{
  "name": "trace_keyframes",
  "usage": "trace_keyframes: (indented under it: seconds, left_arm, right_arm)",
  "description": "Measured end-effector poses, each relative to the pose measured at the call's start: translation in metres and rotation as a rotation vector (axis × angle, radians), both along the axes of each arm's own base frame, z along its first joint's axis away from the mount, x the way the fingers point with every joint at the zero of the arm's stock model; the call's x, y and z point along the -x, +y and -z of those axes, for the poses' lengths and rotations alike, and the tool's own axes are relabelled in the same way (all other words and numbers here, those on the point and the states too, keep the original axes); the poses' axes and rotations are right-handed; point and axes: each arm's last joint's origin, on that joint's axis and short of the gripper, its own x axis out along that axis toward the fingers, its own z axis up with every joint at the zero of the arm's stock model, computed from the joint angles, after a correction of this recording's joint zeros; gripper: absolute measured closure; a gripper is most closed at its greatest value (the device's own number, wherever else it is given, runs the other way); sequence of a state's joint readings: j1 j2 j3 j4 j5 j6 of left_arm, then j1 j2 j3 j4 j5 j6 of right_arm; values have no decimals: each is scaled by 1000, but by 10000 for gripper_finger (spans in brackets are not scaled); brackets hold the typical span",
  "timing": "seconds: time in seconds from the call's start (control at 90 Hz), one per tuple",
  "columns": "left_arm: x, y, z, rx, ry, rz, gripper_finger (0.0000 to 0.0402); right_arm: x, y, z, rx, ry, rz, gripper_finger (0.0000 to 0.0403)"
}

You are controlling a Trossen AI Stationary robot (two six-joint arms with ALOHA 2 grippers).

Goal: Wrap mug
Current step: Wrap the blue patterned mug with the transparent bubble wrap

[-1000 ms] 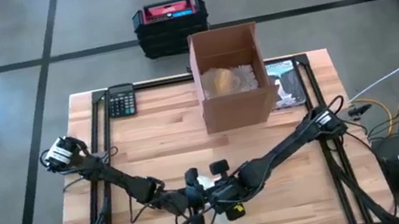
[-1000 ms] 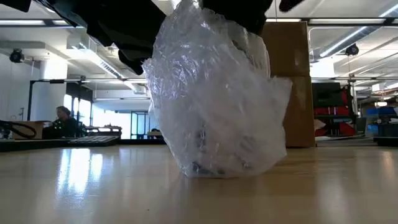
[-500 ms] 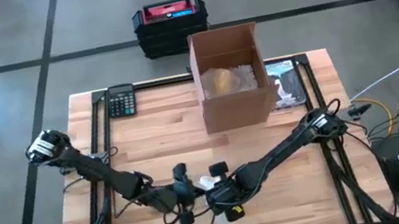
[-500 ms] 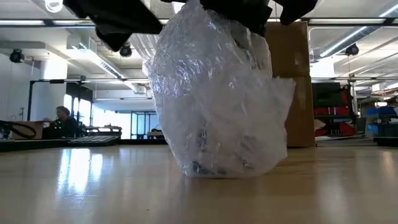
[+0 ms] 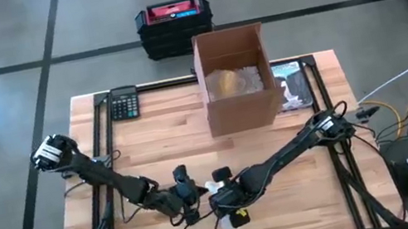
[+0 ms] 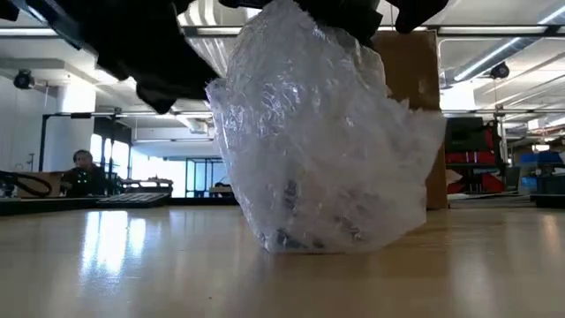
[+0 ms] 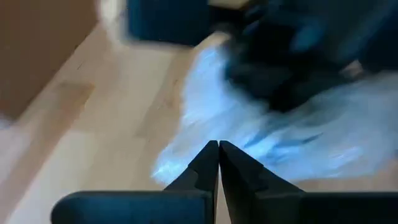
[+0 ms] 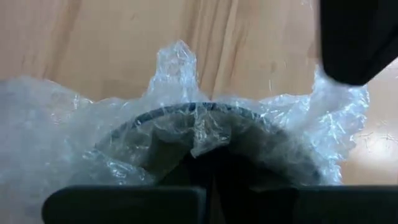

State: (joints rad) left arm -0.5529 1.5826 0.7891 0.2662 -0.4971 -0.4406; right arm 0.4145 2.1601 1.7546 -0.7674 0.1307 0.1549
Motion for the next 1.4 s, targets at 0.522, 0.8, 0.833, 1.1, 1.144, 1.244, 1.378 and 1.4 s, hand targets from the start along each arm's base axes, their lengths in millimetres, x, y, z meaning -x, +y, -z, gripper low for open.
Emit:
trace_keyframes:
  seconds: [0.522,0.8,0.833,1.1,1.144,1.244,1.378,1.4]
  left_arm:
    - [-21,-5,4,-10,-29,15,402]
    - [-23,-5,8,-20,-10,5,401]
    - [-23,-4,8,-21,-8,5,401]
    - [-23,-4,8,-23,-6,3,402]
    - [-23,-4,9,-23,-5,3,401]
    - [-23,-4,8,-23,-6,3,402]
    - [-22,-4,8,-23,-6,3,402]
    - [-22,-3,8,-23,-6,3,402]
  right_arm:
    - [-1,-1,0,0,0,-8,401]
    - [3,-2,-17,-3,12,-10,400]
    - [4,-1,-23,-7,12,-10,400]
    - [11,-3,-67,-4,1,-15,400]
    - [10,-3,-65,12,-6,-12,400]
    - [8,-5,-59,86,-40,8,400]
    - [6,-5,-40,127,-39,21,400]
    - [6,-5,-37,125,-42,21,400]
